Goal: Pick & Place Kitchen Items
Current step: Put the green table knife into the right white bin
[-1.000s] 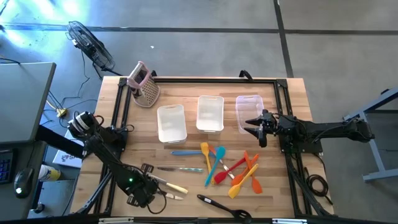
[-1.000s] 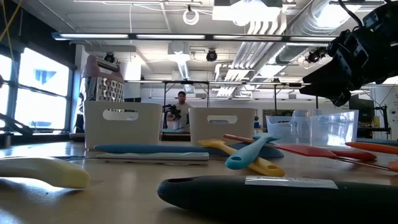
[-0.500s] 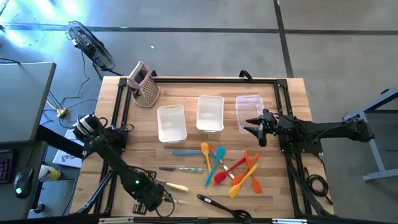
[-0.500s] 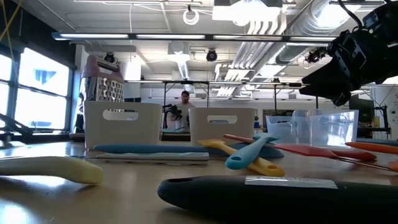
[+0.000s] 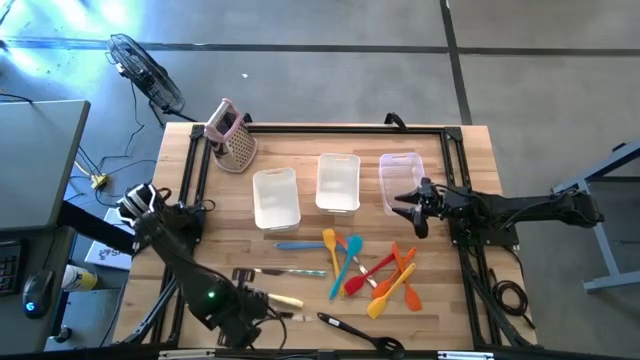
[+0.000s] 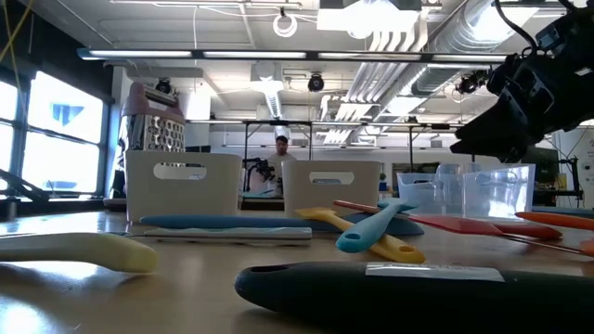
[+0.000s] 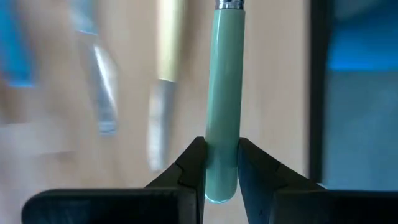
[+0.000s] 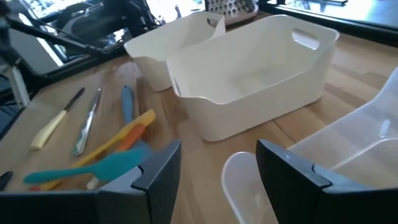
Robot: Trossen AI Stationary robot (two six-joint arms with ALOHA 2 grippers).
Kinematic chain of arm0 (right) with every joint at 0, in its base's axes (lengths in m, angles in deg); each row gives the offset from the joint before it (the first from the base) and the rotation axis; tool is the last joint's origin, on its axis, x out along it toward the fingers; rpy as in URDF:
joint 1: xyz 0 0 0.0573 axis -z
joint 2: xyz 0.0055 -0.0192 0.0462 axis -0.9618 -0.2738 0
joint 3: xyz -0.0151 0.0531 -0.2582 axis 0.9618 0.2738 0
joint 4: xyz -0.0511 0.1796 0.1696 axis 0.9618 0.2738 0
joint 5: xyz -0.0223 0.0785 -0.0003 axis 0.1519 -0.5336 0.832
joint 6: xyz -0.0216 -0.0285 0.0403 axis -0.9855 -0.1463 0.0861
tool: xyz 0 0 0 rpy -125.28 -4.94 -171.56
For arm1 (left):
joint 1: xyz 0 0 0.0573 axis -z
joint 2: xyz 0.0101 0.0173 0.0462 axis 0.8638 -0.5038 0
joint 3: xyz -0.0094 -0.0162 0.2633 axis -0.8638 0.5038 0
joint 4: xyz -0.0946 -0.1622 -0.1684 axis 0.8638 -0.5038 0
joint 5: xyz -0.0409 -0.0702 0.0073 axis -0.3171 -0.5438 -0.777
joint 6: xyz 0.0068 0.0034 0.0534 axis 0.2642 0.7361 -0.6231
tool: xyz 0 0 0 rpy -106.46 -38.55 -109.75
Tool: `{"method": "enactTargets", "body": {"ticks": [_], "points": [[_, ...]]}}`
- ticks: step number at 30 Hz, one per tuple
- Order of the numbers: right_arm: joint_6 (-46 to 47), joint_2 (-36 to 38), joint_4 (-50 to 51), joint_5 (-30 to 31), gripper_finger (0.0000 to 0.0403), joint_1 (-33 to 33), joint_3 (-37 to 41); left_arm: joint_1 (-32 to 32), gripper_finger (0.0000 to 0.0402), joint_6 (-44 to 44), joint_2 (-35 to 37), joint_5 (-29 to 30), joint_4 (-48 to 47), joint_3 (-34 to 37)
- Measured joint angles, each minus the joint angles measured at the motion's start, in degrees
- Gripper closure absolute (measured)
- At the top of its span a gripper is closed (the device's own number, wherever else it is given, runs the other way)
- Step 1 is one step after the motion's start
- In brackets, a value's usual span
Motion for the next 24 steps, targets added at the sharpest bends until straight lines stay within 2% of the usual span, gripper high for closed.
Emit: {"method": "enactTargets", "body": {"ticks": [5, 8, 13, 18, 24], "points": [[0.5, -0.2, 0.0, -2.1, 0.0202, 0.0, 0.0, -2.2, 0.0344, 7.5, 0.1, 14.7, -9.3, -5.3], [0.5, -0.2, -0.3, -3.2, 0.0202, 0.0, 0.0, -5.4, 0.0344, 12.7, 0.1, 18.6, -11.5, -7.0], [1.8, -0.2, -0.9, -3.5, 0.0202, 0.0, 0.0, -13.0, 0.0344, 18.9, 0.1, 19.8, -13.6, -7.5], [1.7, -0.2, -0.9, -5.7, 0.0202, -0.1, 0.0, -19.7, 0.0344, 11.7, 0.1, 20.8, -15.2, -7.5], [1.2, -0.2, -0.9, -7.4, 0.0202, -0.1, 0.0, -26.0, 0.0344, 5.4, 0.1, 18.4, -18.4, -7.5]]}}
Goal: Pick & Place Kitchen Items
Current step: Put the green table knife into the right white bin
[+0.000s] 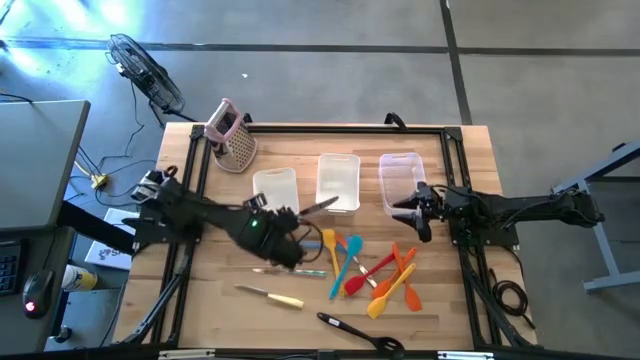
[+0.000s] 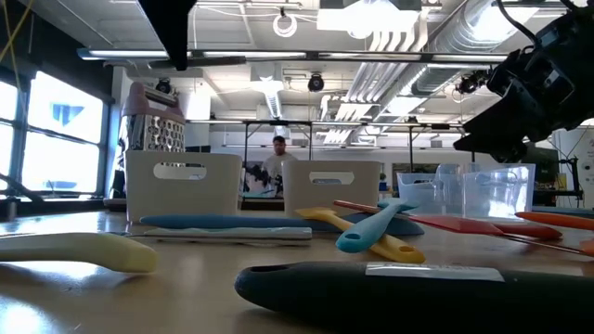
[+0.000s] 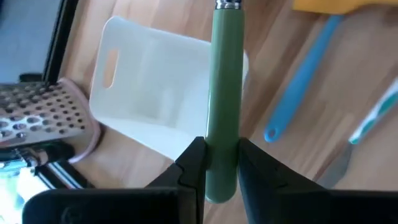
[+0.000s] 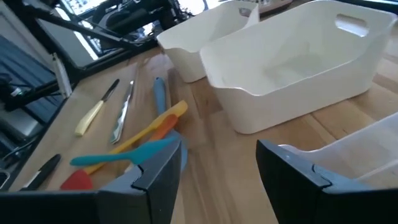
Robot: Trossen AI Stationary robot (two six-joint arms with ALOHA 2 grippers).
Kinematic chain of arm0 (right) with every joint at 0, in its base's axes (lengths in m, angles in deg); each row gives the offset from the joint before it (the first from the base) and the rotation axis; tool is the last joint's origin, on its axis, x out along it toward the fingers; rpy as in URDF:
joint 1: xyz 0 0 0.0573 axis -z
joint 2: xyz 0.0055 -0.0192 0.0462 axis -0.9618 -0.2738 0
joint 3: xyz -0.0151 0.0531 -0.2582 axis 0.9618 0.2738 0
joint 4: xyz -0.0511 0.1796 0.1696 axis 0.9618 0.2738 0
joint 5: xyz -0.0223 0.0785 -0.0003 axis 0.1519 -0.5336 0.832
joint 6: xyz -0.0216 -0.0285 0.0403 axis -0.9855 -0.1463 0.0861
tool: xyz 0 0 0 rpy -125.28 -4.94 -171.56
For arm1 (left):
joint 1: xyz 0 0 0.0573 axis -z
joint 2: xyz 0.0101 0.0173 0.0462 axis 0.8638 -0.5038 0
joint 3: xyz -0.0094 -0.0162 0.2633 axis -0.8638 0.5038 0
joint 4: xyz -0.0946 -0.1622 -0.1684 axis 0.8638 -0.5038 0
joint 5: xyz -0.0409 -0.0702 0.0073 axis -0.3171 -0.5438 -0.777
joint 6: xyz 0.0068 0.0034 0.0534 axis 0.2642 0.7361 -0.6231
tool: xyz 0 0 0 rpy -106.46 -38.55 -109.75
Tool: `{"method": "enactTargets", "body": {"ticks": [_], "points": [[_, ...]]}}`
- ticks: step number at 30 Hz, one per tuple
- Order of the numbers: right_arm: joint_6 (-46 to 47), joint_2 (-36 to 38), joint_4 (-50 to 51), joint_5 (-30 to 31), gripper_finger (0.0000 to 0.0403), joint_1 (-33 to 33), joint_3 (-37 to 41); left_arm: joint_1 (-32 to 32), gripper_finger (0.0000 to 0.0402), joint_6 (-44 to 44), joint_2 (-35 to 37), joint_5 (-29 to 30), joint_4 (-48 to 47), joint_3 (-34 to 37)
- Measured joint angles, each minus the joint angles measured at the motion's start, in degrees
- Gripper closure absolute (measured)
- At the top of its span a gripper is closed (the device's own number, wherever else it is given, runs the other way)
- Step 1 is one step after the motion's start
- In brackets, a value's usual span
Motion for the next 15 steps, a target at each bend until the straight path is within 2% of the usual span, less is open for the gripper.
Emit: {"method": "enactTargets", "body": {"ticks": [11, 15], "points": [[-1.3, 0.0, 0.0, -0.2, 0.0202, 0.0, 0.0, -13.0, 0.0344, -12.2, 0.0, -4.1, 9.1, 0.0], [-1.3, 0.0, 0.0, 0.2, 0.0202, 0.0, 0.0, -19.6, 0.0344, -11.8, 0.0, -10.6, 10.8, 0.0]]}}
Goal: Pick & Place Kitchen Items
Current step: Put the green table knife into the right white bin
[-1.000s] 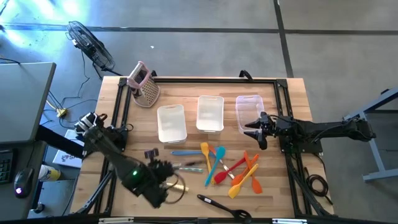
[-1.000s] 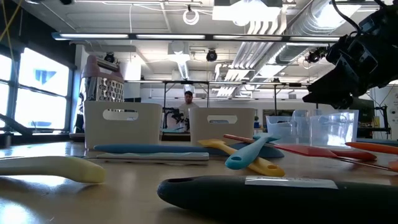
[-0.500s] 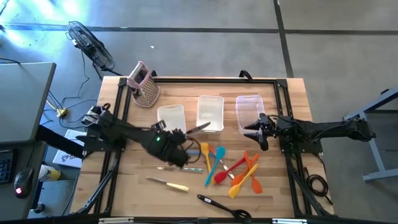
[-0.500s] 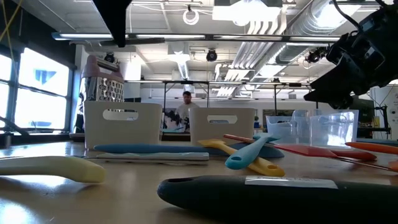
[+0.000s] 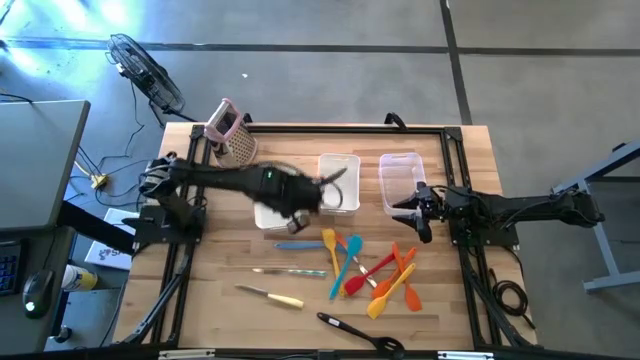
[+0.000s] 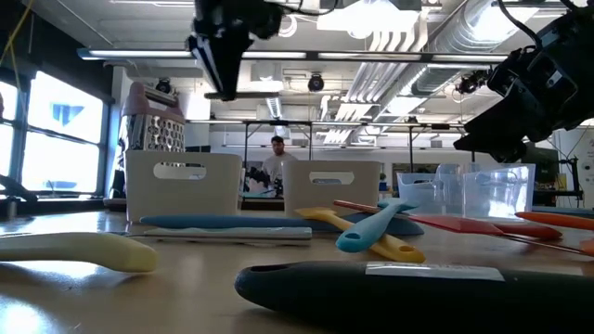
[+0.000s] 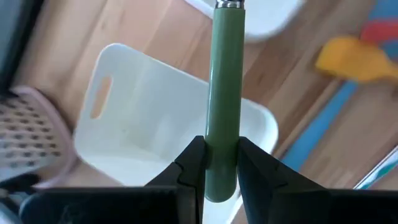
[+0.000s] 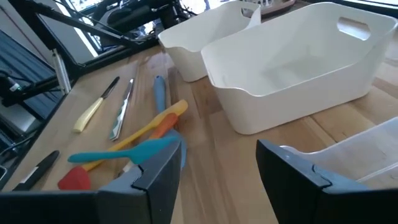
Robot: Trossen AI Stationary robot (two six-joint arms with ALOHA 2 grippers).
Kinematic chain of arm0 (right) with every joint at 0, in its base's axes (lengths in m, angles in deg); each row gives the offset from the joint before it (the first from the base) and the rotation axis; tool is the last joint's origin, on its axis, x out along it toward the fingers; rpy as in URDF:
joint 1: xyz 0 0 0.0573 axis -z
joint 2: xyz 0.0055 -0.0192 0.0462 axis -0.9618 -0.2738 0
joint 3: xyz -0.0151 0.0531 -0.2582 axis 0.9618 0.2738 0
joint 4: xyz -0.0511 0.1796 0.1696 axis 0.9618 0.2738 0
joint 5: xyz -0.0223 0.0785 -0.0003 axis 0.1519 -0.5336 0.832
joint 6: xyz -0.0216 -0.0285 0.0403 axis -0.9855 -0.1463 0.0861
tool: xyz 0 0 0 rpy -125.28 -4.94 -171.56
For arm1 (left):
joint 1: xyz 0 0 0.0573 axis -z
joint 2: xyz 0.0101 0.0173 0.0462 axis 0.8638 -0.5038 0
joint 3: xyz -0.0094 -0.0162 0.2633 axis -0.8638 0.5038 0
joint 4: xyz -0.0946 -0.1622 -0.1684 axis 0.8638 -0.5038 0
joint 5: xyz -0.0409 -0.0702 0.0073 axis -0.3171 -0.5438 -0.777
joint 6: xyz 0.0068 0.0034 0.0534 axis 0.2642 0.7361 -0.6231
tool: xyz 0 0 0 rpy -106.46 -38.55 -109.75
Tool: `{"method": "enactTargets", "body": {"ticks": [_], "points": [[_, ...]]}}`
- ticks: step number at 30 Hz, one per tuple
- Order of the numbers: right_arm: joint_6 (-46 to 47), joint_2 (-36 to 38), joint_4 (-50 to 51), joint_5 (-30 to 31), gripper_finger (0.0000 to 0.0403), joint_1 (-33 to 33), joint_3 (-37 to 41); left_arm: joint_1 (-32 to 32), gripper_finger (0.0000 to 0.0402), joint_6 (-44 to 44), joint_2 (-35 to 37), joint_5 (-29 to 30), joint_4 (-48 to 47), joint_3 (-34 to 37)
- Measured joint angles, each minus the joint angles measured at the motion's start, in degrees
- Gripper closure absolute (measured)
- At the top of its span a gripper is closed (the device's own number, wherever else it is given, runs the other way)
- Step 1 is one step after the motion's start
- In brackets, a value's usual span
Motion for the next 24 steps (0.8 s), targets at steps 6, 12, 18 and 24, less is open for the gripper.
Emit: {"method": "enactTargets", "body": {"ticks": [6, 12, 18, 24], "points": [[-2.2, 0.0, -0.2, 1.8, 0.0202, 0.0, 0.0, -7.1, 0.0344, -3.6, -1.3, -9.3, 12.2, 0.0], [-4.2, 0.0, -0.9, 1.8, 0.0202, 0.0, 0.0, -9.2, 0.0344, -4.1, -4.3, -16.9, 20.4, 0.0], [-5.7, -0.3, -1.8, 1.3, 0.0202, 0.0, 0.0, -9.6, 0.0344, -4.0, -7.5, -21.7, 31.8, -0.2], [-6.3, -1.2, -1.8, 0.7, 0.0202, 0.0, 0.0, -11.2, 0.0344, -4.7, -9.6, -20.2, 31.2, 0.1]]}}
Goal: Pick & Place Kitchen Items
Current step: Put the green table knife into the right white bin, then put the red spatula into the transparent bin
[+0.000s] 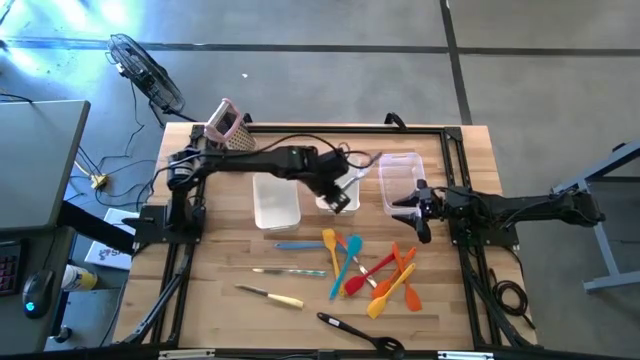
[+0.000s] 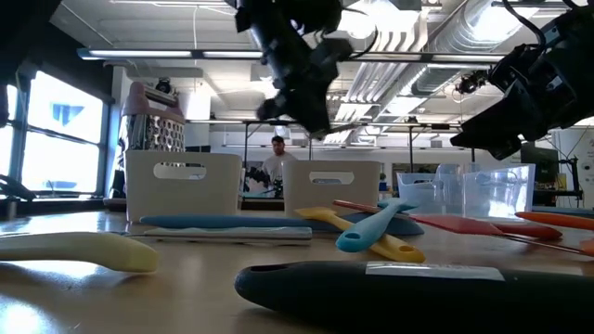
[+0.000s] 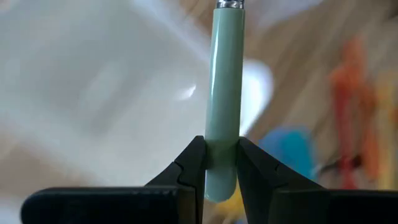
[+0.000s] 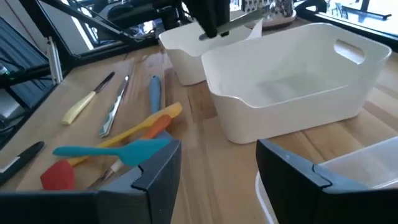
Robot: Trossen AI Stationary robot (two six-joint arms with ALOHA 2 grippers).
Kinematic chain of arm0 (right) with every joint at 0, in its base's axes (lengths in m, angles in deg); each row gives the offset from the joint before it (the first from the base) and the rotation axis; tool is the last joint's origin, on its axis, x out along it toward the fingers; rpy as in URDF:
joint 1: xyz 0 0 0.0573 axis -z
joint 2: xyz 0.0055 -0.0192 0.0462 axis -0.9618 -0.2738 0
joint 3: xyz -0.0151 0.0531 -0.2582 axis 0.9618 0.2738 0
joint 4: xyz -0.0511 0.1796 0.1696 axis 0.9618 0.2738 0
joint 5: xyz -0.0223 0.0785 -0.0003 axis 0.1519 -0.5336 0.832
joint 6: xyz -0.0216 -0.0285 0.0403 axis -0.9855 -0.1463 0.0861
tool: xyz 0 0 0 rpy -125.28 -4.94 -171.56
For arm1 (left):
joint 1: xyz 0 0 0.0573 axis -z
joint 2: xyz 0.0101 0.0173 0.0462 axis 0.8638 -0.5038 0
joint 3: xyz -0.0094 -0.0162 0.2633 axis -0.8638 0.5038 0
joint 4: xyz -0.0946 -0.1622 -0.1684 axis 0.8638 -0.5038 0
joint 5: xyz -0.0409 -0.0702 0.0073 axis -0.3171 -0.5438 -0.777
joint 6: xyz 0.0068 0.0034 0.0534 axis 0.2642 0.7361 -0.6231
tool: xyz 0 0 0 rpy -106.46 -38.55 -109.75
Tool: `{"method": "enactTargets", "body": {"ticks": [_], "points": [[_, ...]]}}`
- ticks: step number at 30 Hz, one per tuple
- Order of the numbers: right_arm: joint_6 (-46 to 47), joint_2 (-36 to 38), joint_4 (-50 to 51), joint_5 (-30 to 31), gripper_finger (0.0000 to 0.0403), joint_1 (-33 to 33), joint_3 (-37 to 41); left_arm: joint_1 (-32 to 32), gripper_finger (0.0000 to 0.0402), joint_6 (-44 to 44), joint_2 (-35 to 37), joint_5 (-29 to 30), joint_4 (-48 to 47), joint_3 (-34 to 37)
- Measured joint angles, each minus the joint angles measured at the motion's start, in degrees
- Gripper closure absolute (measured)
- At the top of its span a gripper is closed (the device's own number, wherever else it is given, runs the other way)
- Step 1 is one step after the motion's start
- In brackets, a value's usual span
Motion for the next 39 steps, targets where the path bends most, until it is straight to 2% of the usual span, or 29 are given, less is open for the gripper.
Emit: {"method": "enactTargets", "body": {"ticks": [3, 5, 7, 11, 13, 25, 27, 33, 39], "points": [[-0.4, -0.3, 0.5, -1.2, 0.0202, 0.0, 0.0, -0.6, 0.0344, -0.5, -1.3, 2.4, 3.3, -0.3], [-0.6, -0.5, 0.6, -1.5, 0.0202, 0.0, 0.0, -0.7, 0.0344, -0.8, -1.9, 2.4, 2.0, 0.0], [-0.8, -0.6, 0.7, -2.6, 0.0202, 0.0, 0.0, -1.1, 0.0344, -0.8, -2.8, 2.5, 4.9, -0.2], [-0.8, -0.8, 1.7, -2.8, 0.0202, 0.0, 0.0, -1.4, 0.0344, 0.3, -3.9, 2.2, 3.6, -0.3], [-1.2, -0.9, 1.9, -2.8, 0.0202, 0.0, 0.0, -1.4, 0.0344, 0.8, -3.9, 2.2, -0.8, 0.0], [-2.5, -1.2, 2.7, -2.8, 0.0202, 0.0, 0.0, -1.4, 0.0344, 3.3, -4.6, 2.0, -3.7, 0.7], [-2.5, -1.2, 2.7, -2.8, 0.0202, 0.0, 0.0, -1.4, 0.0330, 4.4, -4.6, 2.3, -3.6, 0.6], [-2.5, -1.2, 2.8, -2.8, 0.0202, 0.0, 0.0, -1.3, 0.0248, 4.7, -6.2, 2.1, -3.5, 0.6], [-2.3, -1.3, 3.1, -4.1, 0.0202, 0.0, 0.0, -1.3, 0.0232, 4.7, -7.7, 1.4, -2.3, 0.5]]}}
